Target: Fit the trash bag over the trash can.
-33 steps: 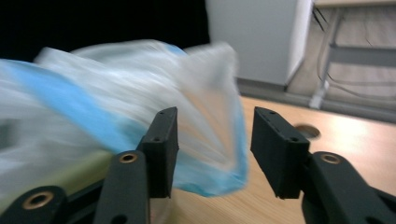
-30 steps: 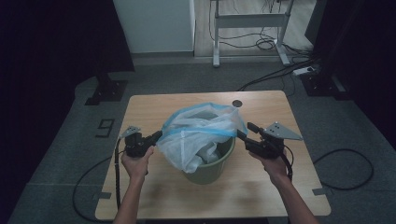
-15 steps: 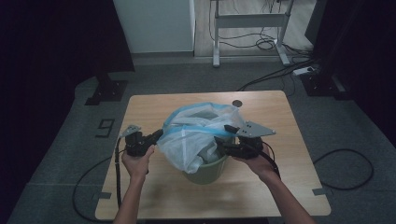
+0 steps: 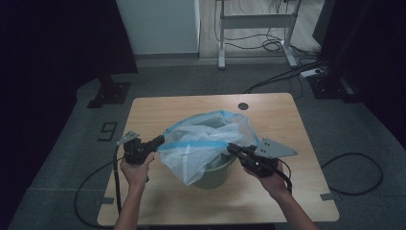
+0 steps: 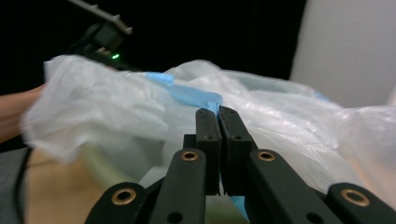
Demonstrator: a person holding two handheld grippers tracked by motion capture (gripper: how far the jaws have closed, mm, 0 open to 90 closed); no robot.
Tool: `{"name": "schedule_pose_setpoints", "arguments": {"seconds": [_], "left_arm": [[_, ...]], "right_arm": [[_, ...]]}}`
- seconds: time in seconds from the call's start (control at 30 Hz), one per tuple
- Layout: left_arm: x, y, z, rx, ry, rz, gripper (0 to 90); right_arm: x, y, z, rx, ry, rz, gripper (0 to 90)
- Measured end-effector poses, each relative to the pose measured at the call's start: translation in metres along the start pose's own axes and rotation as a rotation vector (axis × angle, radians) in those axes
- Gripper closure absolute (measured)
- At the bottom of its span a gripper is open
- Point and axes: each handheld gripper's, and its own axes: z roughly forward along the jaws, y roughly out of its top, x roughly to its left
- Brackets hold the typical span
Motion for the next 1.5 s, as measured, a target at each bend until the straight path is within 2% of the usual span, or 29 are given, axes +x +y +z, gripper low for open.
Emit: {"name": "schedule_pose_setpoints", "arguments": {"seconds": [0.3,0.5,0.67,0.77,0.93,1.07,1.17,1.3,1.4,1.5], "left_arm": [[-0.014,-0.006,-0.018,-0.005,-0.046,0.042,88.8],[-0.019,-0.014,-0.028,0.001,-0.066,0.058,89.1],[-0.018,-0.021,-0.031,0.025,-0.075,0.065,89.1],[-0.018,-0.024,-0.031,0.047,-0.080,0.072,89.1],[-0.018,-0.027,-0.028,0.075,-0.075,0.078,89.2],[-0.018,-0.027,-0.028,0.071,-0.078,0.078,87.8],[-0.020,-0.023,-0.033,0.033,-0.083,0.098,75.1],[-0.025,-0.014,-0.044,-0.019,-0.110,0.128,63.0],[-0.032,-0.006,-0.048,-0.029,-0.135,0.169,56.0],[-0.039,0.004,-0.044,-0.019,-0.159,0.210,49.9]], "right_arm": [[0.029,-0.023,-0.029,-0.031,0.120,-0.017,87.9],[0.037,-0.042,-0.032,0.017,0.171,-0.020,88.3],[0.039,-0.062,-0.026,0.079,0.201,0.000,88.4],[0.037,-0.071,-0.021,0.108,0.205,0.011,88.3],[0.029,-0.083,-0.012,0.155,0.179,0.019,88.3],[0.020,-0.088,-0.009,0.160,0.149,0.052,87.6],[0.018,-0.086,-0.010,0.151,0.136,0.054,85.3],[0.018,-0.084,-0.013,0.147,0.133,0.047,84.8],[0.018,-0.083,-0.013,0.149,0.128,0.047,84.5],[0.017,-0.083,-0.012,0.149,0.126,0.050,83.6]]}}
